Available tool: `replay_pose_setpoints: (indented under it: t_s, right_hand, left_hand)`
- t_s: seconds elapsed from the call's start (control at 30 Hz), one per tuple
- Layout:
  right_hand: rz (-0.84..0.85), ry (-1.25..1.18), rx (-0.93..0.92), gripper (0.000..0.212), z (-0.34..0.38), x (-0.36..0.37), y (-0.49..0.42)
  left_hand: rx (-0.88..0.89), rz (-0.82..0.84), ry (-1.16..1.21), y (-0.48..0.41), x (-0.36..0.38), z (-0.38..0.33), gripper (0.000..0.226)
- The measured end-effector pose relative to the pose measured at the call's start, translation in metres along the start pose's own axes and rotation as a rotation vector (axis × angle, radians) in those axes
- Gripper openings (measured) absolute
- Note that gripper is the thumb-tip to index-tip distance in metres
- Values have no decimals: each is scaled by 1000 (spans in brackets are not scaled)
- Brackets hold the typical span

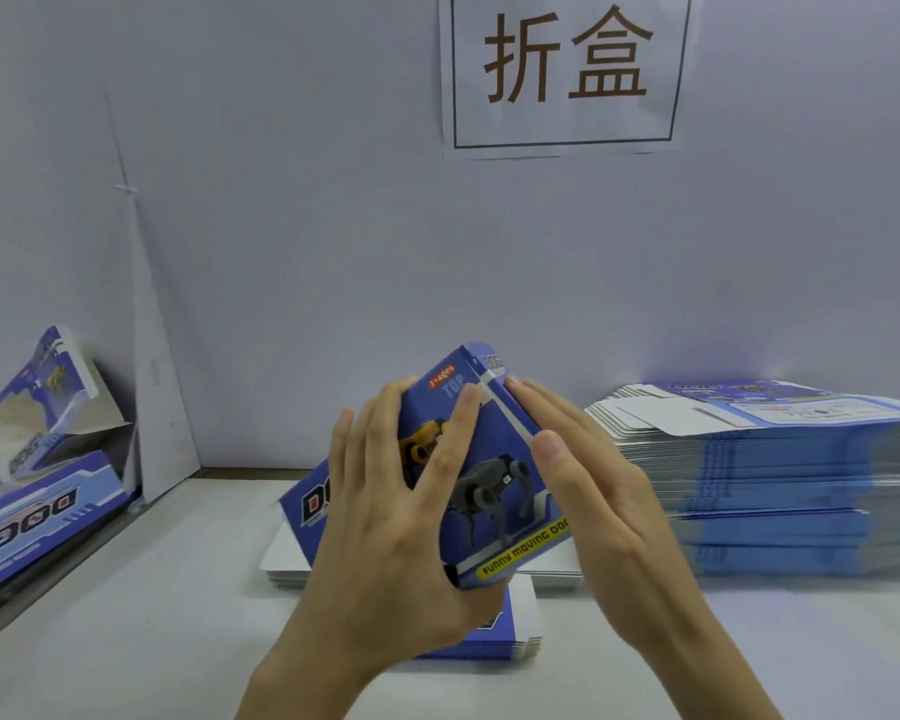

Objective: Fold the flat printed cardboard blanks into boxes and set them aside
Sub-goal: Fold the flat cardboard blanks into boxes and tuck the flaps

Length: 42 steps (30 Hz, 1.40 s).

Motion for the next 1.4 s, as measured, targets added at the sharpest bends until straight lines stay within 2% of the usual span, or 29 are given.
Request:
replay_pose_setpoints:
  t_s: [0.1, 0.2, 0.33, 0.43, 0.7, 0.77, 0.87, 1.0, 1.13, 1.2, 1.4]
  right_hand:
    - [48, 3, 19, 39, 5, -4, 2]
    - [105, 29, -12, 49, 10, -9, 5]
    - [100, -57, -92, 36, 11, -16, 2]
    - [89, -80, -97, 40, 8, -15, 1]
    - [77, 176, -161, 41, 7, -17, 0]
    - [89, 154, -149, 44, 5, -15, 1]
    - [171, -1, -97, 49, 4, -12, 4]
    - [213, -129, -83, 44, 7, -15, 5]
    - [200, 13, -169, 38, 13, -14, 4]
    - [211, 58, -189, 41, 17, -17, 5]
    - [130, -21, -143, 42, 24, -26, 5]
  left_hand:
    - [-28, -14, 60, 0, 0, -5, 116]
    - [-67, -9, 89, 1, -1, -4, 119]
    - [-169, 22, 185, 1, -5, -1, 120]
    - [-176, 31, 199, 0, -5, -3, 121]
    - [-193, 7, 206, -2, -11, -7, 118]
    - [-181, 3, 203, -2, -10, -7, 118]
    - [-142, 0, 274, 0, -10, 2, 117]
    - [-105, 12, 380, 2, -9, 17, 117]
    - [-72, -34, 441, 2, -8, 23, 115]
    - [-63, -43, 454, 2, -9, 25, 117]
    - [9, -52, 478, -2, -16, 15, 114]
Point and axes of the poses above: each hand's wrist, its own y-axis away from the middle knuckle, its own x-axis out of the palm, z = x × y, the point moved 4 cm from there along -y, towards the middle knuckle, and after that the axes turned 1 degree about z, right-handed, at the moved point
